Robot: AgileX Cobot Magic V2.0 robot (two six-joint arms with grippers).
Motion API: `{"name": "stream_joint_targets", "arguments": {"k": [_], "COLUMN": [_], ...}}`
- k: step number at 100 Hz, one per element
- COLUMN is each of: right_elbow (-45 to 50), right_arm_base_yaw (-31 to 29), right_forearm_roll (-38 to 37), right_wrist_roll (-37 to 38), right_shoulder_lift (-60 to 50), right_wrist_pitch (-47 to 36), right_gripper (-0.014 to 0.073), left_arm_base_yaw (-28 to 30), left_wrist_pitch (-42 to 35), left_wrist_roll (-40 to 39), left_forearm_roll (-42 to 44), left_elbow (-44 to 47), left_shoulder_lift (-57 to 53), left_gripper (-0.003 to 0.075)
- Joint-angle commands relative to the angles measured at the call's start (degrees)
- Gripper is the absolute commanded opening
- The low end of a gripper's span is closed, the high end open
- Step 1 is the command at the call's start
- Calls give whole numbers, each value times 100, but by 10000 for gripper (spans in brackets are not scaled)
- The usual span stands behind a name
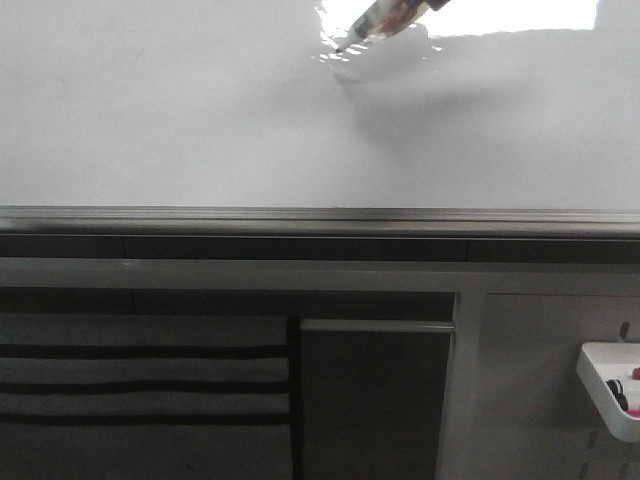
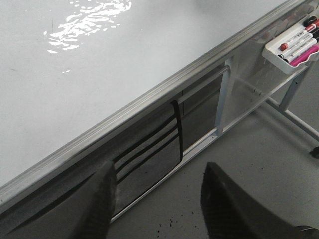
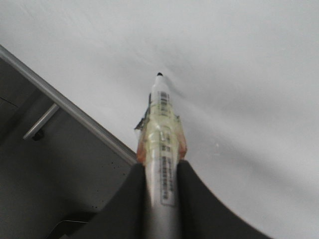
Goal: Write number 3 on whiteboard
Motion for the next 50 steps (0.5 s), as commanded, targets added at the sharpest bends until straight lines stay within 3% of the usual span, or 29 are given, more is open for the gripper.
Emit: {"name": "stream_joint_targets", "arguments": {"k": [1,20,36,50], "right_elbow": [-300,-300,-165,184], "right_arm_base_yaw": [4,-328,-575,-197], "right_forearm_roll": [17,-203,-184,-64], "right_wrist_roll": [27,125,137,137], "right_shoulder_lift": [-29,24,-134,68], "right_wrist_pitch": [-479,-484,372,-231], "right_gripper": [0,0,0,0], "left_arm_base_yaw": [13,13,13,13], "left_wrist_pitch": [-392,-392,-392,-392], "left_wrist_roll": [-65,-65,-65,-65], "left_forearm_roll": [-135,-135,-135,-135], "left_elbow": [-155,-155,-155,-155], "left_shoulder_lift": [-28,-28,-28,-28], "left_gripper": [358,358,358,358]}}
